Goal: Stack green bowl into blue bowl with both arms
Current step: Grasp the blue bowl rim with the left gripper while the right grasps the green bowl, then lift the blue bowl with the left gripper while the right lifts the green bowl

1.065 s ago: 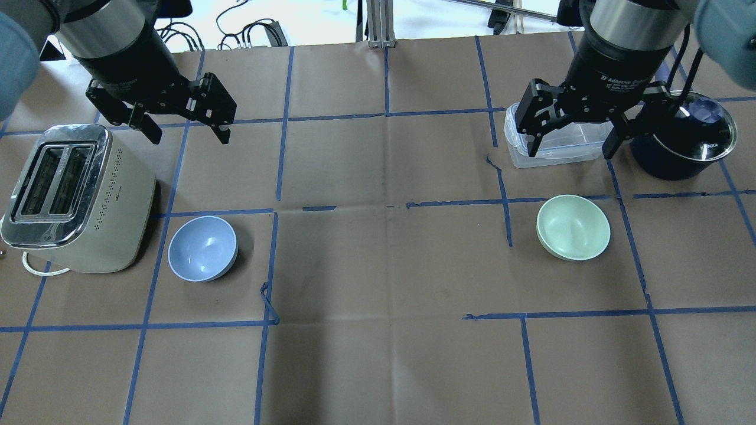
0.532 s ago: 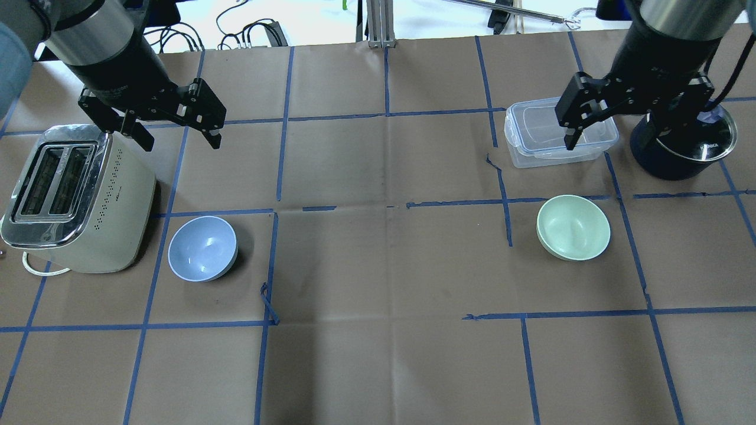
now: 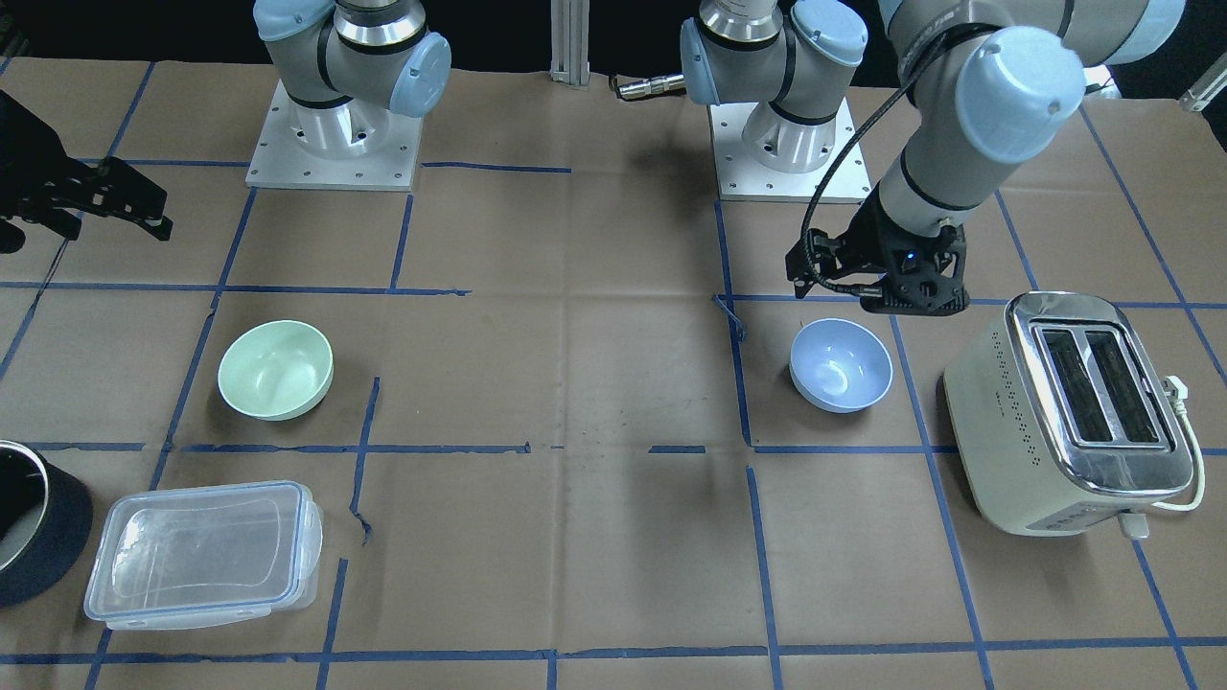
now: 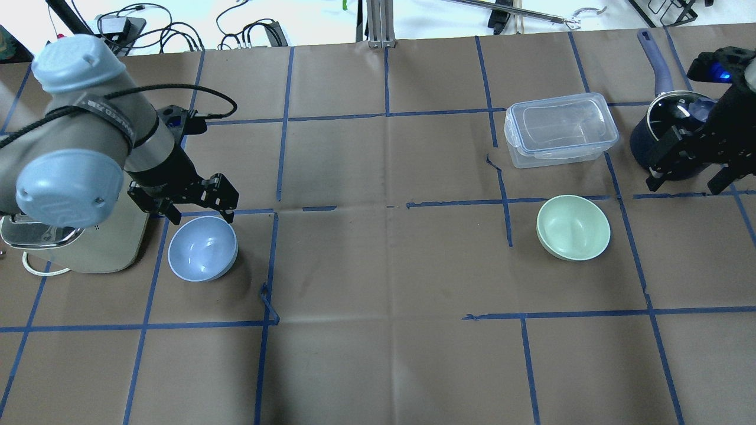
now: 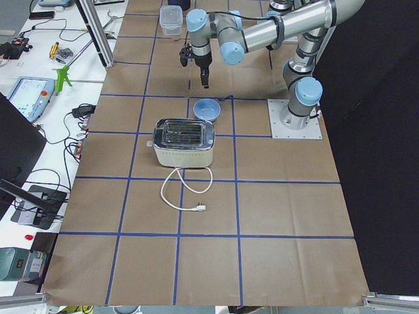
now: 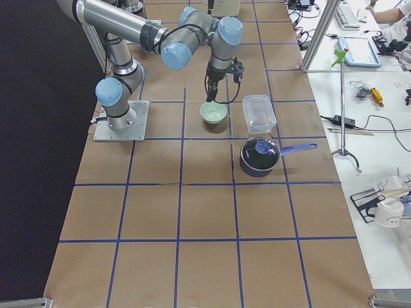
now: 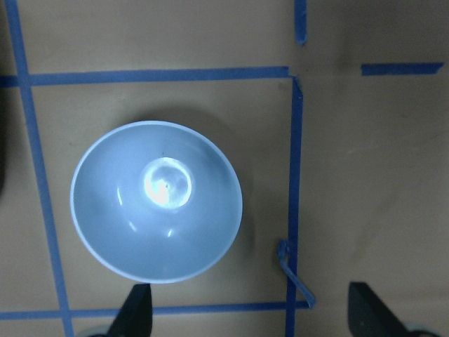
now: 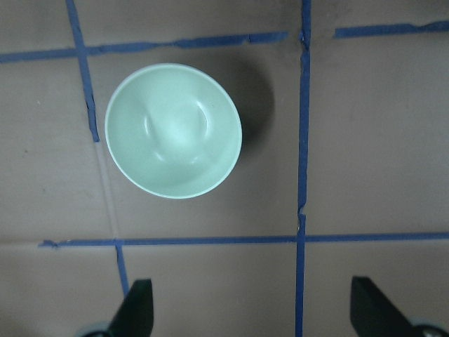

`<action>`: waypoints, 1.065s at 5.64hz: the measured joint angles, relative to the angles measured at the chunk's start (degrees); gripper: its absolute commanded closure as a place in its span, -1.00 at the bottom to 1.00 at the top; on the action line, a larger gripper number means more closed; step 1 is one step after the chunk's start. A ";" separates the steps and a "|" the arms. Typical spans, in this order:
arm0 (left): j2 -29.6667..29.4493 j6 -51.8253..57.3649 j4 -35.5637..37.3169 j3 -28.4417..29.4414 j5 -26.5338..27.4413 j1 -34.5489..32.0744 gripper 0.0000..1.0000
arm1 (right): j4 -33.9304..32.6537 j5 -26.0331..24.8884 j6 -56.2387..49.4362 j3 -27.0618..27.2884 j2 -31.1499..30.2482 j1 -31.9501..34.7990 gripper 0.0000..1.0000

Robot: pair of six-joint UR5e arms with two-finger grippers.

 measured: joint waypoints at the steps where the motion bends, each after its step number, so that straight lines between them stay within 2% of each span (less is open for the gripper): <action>1: -1.70 0.57 5.21 -4.07 0.11 0.05 -0.89 | -10.49 -0.66 0.15 6.34 1.47 -0.11 -1.00; 2: -4.18 1.04 9.54 -6.33 0.31 0.07 -0.88 | -19.80 -0.72 0.67 11.24 3.81 -0.05 -1.00; 3: -6.89 1.16 12.95 -7.06 0.43 0.09 -0.26 | -25.11 -0.54 1.17 13.72 6.54 0.30 -1.00; 4: -8.70 0.90 14.99 -7.25 0.44 0.07 0.94 | -28.17 -0.44 1.31 14.76 9.28 1.28 -1.00; 5: -9.10 0.62 15.63 -7.13 0.44 0.03 0.99 | -30.10 -0.41 1.30 15.35 11.07 2.21 -0.25; 6: -9.00 0.59 15.79 -6.91 0.47 -0.03 1.00 | -30.87 -0.45 1.22 15.60 11.79 2.54 0.65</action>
